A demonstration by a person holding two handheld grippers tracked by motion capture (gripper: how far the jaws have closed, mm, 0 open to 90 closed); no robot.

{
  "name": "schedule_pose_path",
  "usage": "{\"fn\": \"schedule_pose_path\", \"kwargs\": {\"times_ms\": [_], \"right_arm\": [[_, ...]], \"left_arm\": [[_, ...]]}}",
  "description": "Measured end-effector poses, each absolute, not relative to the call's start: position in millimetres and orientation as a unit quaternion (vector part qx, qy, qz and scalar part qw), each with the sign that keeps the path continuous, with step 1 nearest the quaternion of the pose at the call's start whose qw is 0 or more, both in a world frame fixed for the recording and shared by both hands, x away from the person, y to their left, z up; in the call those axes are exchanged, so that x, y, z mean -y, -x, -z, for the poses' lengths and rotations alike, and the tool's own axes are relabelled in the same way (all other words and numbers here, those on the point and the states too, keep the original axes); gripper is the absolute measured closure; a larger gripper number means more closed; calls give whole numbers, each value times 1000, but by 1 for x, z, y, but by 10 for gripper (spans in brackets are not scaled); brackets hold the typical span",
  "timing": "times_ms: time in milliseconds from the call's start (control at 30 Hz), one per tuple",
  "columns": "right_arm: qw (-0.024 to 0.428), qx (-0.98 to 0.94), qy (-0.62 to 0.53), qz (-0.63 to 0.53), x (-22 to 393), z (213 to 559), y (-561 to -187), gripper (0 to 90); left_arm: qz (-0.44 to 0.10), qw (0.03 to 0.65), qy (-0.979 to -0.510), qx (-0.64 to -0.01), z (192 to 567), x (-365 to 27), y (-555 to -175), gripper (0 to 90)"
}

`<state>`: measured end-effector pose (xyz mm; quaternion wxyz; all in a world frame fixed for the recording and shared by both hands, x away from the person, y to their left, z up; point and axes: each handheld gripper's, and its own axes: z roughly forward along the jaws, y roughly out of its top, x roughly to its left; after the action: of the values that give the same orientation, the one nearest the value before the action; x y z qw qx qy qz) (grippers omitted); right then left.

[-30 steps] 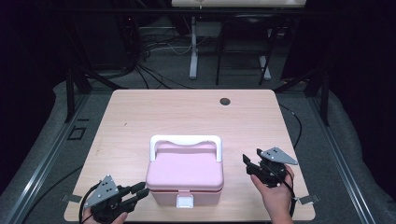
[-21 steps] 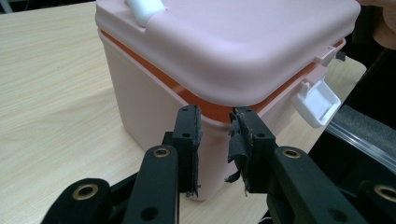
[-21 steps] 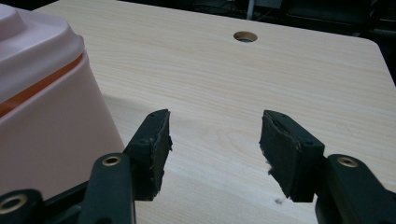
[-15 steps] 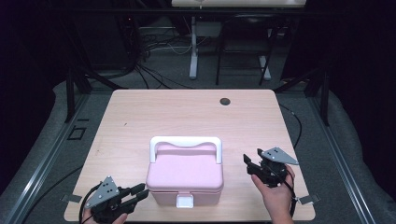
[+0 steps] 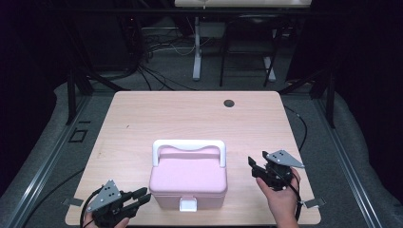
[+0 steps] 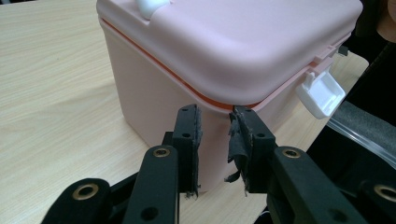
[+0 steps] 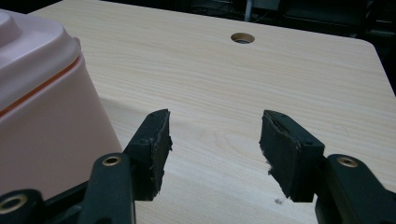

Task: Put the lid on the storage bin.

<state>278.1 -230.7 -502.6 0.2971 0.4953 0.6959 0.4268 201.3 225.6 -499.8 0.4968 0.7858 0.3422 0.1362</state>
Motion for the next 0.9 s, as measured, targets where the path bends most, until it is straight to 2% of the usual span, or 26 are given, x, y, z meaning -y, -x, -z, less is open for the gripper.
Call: {"fn": "schedule_pose_path", "kwargs": {"times_ms": [900], "right_arm": [[299, -694, -495, -429, 232, 504, -278, 424]], "left_arm": [[-150, 497, -775, -361, 498, -234, -206, 689]]}}
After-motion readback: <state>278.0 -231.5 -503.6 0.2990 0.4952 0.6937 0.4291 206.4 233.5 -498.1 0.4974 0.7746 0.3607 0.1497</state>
